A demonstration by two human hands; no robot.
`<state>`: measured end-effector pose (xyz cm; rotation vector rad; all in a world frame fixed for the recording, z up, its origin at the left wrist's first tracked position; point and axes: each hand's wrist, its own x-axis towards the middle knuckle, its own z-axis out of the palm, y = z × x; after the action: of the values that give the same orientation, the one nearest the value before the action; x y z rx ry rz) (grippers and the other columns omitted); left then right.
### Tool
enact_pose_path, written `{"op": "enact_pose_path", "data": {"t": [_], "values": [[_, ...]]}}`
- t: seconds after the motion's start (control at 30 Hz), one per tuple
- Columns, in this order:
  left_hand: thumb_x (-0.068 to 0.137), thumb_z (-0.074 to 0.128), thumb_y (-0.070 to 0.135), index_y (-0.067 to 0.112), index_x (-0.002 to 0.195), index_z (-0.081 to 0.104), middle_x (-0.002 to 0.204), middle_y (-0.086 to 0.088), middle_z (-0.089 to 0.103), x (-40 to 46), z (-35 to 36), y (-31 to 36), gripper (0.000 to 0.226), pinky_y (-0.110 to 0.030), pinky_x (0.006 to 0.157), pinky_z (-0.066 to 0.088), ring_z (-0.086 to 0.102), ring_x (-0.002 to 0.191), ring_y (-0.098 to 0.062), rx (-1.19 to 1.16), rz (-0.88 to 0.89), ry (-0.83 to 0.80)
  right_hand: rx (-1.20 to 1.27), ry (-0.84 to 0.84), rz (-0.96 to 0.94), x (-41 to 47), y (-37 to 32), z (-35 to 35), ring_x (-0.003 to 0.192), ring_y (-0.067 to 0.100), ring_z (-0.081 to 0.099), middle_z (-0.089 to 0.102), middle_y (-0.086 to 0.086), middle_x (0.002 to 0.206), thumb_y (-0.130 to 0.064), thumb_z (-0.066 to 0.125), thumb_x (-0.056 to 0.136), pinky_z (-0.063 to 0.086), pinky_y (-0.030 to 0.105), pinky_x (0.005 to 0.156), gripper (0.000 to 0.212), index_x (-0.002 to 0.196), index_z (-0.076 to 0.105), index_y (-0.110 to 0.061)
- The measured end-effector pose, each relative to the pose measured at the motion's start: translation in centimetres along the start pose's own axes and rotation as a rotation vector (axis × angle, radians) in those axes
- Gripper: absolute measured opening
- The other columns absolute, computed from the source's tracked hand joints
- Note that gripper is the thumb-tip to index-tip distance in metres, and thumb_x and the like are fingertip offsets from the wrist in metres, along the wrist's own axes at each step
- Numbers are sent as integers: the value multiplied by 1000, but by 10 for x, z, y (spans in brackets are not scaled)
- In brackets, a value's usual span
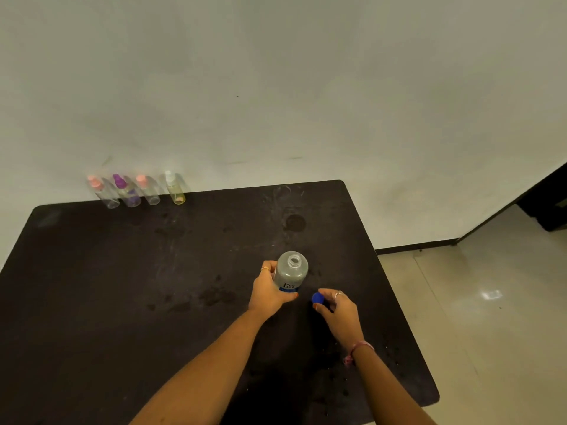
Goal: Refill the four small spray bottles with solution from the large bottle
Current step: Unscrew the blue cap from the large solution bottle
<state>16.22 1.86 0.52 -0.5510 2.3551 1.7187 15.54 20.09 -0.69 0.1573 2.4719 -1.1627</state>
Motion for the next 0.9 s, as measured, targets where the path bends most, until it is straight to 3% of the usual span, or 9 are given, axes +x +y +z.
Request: {"op": "enact_pose_path", "data": {"t": [0.3, 0.5, 0.73, 0.83, 0.9], "values": [[64, 86, 5, 23, 112, 40, 113, 10, 54, 5, 2, -10, 68, -20, 92, 42, 54, 114, -12, -15, -24, 6, -97, -27, -23, -3, 9, 4, 121, 13, 49, 52, -1, 130, -13, 67, 85, 40, 34, 107, 43, 125, 55, -19], [64, 87, 8, 20, 118, 40, 127, -1, 56, 5, 0, -9, 73, -25, 98, 41, 52, 120, -16, 3, -10, -11, -87, -47, -50, -4, 8, 1, 121, 11, 48, 51, -1, 131, -10, 71, 81, 40, 29, 106, 54, 131, 50, -17], [64, 86, 8, 15, 146, 24, 149, -2, 36, -9, -13, -9, 104, -27, 109, 33, 36, 137, -17, 50, 26, -35, -26, 66, -87, -14, -6, 5, 124, 13, 48, 50, -1, 134, -8, 69, 83, 37, 30, 106, 55, 133, 49, -16], [67, 85, 13, 20, 149, 21, 154, 0, 27, -20, -31, -14, 104, -32, 114, 29, 29, 141, -16, 114, 27, 4, 8, 110, -131, -27, -16, 17, 121, 11, 49, 50, -2, 132, -8, 68, 83, 39, 28, 105, 54, 132, 50, -16], [70, 83, 15, 23, 149, 21, 155, 2, 26, -28, -46, -18, 101, -32, 114, 28, 27, 141, -15, 147, 42, 18, 6, 126, -175, -37, -23, 30, 117, 6, 48, 50, -5, 129, -9, 68, 84, 40, 21, 100, 52, 132, 50, -16]]}}
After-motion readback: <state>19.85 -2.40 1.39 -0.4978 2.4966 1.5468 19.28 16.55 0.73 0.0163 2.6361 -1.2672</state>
